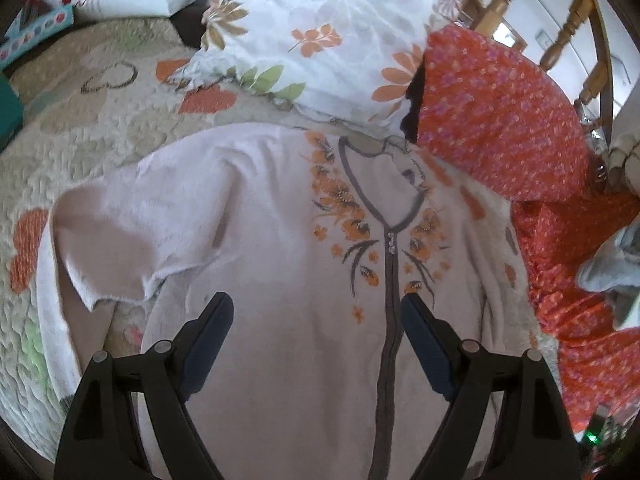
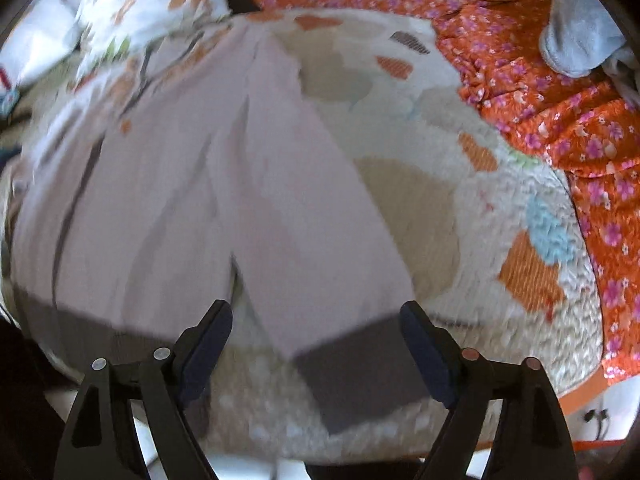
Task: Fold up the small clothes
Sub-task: 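Move the right tool toward the grey cuff of the sleeper's sleeve, then close the right tool on the grey knit sleeve cuff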
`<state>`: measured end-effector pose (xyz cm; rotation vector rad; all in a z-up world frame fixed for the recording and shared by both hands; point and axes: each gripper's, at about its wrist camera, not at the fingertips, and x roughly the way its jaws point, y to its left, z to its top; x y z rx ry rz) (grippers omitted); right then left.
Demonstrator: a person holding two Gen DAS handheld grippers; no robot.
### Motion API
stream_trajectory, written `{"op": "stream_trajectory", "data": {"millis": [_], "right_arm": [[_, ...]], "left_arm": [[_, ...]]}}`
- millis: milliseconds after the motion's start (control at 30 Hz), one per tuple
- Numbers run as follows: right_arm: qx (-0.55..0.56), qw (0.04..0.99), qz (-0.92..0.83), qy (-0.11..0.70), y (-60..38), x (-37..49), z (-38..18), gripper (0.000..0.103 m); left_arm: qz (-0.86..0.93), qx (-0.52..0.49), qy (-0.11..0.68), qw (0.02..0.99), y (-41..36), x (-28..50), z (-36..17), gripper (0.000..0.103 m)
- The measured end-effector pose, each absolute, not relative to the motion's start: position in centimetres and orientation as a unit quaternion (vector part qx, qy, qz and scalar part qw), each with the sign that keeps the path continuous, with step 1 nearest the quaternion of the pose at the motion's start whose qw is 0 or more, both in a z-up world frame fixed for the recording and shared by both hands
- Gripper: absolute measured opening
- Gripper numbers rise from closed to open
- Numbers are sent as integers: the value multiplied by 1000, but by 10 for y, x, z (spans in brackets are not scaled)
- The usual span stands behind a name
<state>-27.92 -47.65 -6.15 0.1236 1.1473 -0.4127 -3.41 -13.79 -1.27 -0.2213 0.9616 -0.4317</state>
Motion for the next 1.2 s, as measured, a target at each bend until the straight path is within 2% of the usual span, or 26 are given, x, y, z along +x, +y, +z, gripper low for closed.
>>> {"op": "stream_trajectory", "data": {"millis": [200,233,267,300,333,367,433,533,733,833,933,1033,1100,1200], "right_arm": [[65,783,-310,535,-511,-292,-77,87],[81,783,-302,537,-517,-291,-85,78],[107,785,-285,540,-521,-291,-93,62],[126,789,-272,537,-522,-291,-95,57],[128,795,-270,528,-520,-290,-90,23],[142,804,-246,522,-519,-289,-85,7],[164,812,-232,509,-525,-289,-75,6],[138,816,-284,484,-557,-284,-50,6],[107,767,-440,456,-654,-282,-4,7],[152,728,-482,463,-706,-281,-4,31],[180,709,-521,440,-721,-300,-3,34],[215,725,-504,417,-712,-322,1,41],[241,736,-481,411,-698,-335,-5,42],[313,754,-428,386,-689,-349,-24,53]], "left_arm": [[-206,-112,456,859,-131,-38,-12,85],[-206,-113,455,859,-130,-38,-11,85],[-206,-117,456,858,-129,-38,-9,85],[-204,-118,456,858,-128,-38,-9,85],[-203,-118,456,858,-128,-37,-9,85],[-202,-118,457,858,-127,-37,-10,85],[-201,-119,458,858,-127,-35,-9,85],[-200,-121,457,858,-127,-33,-8,85],[-195,-121,461,857,-127,-29,-7,85],[-190,-121,466,856,-125,-27,-11,85],[-187,-121,471,854,-124,-24,-13,85],[-189,-119,473,852,-127,-23,-13,85],[-193,-116,473,852,-130,-24,-14,85],[-199,-111,479,848,-137,-25,-16,85]]}}
